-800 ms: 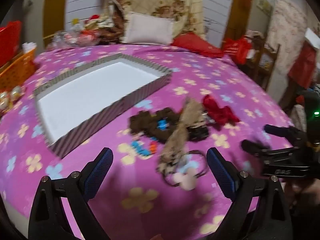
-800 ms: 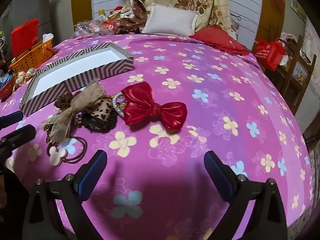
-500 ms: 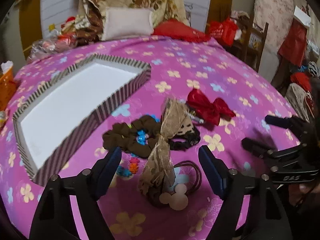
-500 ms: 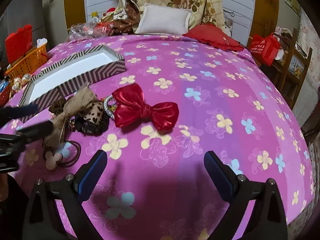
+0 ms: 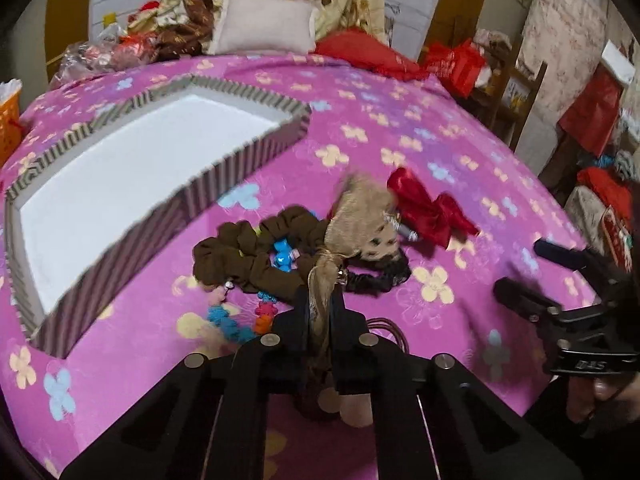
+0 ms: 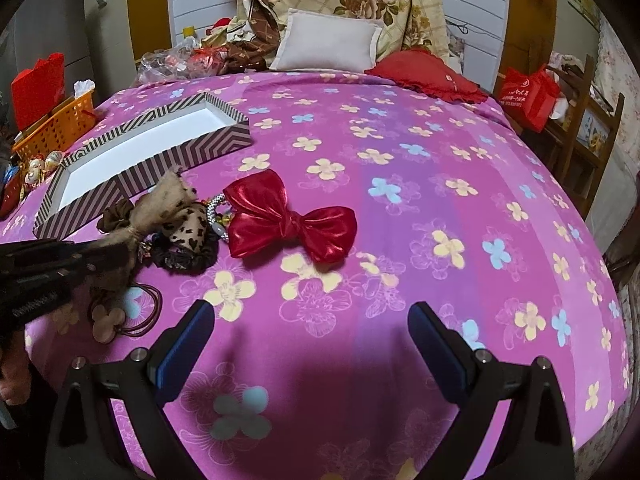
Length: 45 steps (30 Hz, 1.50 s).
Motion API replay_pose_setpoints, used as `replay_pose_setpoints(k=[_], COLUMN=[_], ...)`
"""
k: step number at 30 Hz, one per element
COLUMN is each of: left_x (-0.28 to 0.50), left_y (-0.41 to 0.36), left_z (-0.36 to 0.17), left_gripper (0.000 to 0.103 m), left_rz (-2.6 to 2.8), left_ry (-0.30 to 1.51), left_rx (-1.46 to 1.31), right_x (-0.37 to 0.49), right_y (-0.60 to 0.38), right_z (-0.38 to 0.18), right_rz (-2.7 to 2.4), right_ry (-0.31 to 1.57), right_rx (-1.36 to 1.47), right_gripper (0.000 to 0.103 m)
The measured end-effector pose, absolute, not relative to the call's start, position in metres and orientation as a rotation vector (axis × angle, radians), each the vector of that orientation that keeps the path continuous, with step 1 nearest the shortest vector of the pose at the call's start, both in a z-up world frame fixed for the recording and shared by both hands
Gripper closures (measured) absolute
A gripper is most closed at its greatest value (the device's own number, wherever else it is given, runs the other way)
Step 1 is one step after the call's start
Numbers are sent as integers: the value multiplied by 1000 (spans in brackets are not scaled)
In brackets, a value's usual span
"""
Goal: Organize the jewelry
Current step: 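Grasp the brown scrunchie with tan ribbon bow with the left tool, then lift the scrunchie with the left tool while the right tool grasps the red satin bow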
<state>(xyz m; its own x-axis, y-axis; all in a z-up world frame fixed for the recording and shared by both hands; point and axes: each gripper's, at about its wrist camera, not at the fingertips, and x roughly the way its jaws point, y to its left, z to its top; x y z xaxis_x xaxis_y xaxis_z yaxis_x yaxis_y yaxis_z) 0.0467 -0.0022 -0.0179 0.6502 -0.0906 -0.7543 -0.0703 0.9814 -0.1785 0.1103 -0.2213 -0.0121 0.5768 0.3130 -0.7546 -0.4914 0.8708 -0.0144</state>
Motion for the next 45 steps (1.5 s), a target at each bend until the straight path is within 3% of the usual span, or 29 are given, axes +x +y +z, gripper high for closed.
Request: replay_pose_setpoints(k=[9, 14, 28, 31, 33, 37, 38, 45], left_x=[23, 19, 19, 18, 18, 17, 17, 14], left_y=[35, 43, 45, 42, 41, 40, 41, 41], left_z=[6, 9, 4, 5, 6, 6, 6, 11], left_gripper=[103, 103, 103, 103, 103, 103, 103, 103], left_rz=[30, 61, 89, 90, 94, 101, 104, 90], left_ry=[788, 738, 718, 711, 706, 700, 702, 677], left_rx=[-327, -340, -359, -347, -335, -333, -337, -336], right_x=[134, 157, 193, 191, 189, 186, 188, 174], right_y=[-210, -180, -173, -177, -181, -189, -192, -205], right_z=[-8, 2, -43, -39, -35, -33, -32, -11], right_rz=[620, 747, 762, 768, 775, 770, 783, 807], right_ry=[874, 804, 943, 952, 959, 960, 970, 916], right_rx=[-213, -325, -372, -341, -309, -294, -266, -175], right_gripper=[4, 4, 12, 25, 47, 74, 88, 92])
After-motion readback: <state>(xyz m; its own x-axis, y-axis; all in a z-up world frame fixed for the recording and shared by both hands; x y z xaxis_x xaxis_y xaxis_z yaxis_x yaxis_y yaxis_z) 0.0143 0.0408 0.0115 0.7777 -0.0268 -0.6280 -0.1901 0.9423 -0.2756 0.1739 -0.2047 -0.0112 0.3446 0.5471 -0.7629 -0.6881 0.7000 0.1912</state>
